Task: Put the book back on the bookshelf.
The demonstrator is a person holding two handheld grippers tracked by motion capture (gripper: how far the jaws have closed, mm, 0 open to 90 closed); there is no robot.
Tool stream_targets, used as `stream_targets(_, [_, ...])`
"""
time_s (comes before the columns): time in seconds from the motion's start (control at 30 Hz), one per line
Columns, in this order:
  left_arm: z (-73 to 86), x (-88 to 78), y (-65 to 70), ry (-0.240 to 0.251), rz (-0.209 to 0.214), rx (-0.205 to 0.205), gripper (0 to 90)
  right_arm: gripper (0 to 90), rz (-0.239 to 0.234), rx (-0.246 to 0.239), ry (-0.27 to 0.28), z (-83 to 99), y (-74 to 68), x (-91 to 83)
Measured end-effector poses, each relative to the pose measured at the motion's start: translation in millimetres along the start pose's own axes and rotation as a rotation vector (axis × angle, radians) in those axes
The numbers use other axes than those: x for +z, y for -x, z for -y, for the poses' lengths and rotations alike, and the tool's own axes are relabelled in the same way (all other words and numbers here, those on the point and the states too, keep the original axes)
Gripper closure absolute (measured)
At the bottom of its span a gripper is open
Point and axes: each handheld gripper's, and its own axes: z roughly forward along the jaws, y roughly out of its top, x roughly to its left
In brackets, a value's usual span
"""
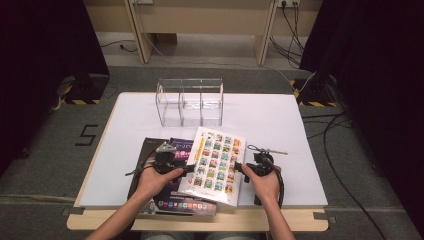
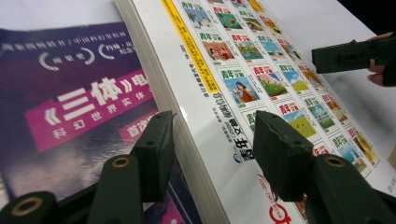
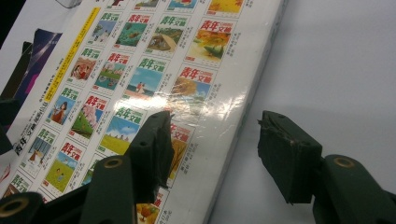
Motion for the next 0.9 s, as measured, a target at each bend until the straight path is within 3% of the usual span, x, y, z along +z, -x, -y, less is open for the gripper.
stream_targets(0.4, [-1.6, 4.5, -1.8, -0.026, -0.015, -0.057, 52.1, 43.5, -0.036, 0.030, -0.029, 1.3, -3.2, 7.4])
stream_targets(0.6, [-3.8, 1.4, -3.7, -0.015, -0.007, -0.110, 58.1, 41.9, -0.021, 0.032, -0.027, 2.1, -6.3, 8.6])
stream_targets(0.63, [-4.9, -1.1, -4.3, -0.005, 0.004, -0.132, 58.9, 41.7, -0.019, 0.034, -0.028, 2.0, -6.8, 8.6])
stream_targets(0.9, [-7.9, -12.6, 0.9, 0.027, 0.081, -0.192, 61.9, 40.9, 0.002, 0.022, -0.018, 2.6, -7.5, 8.7])
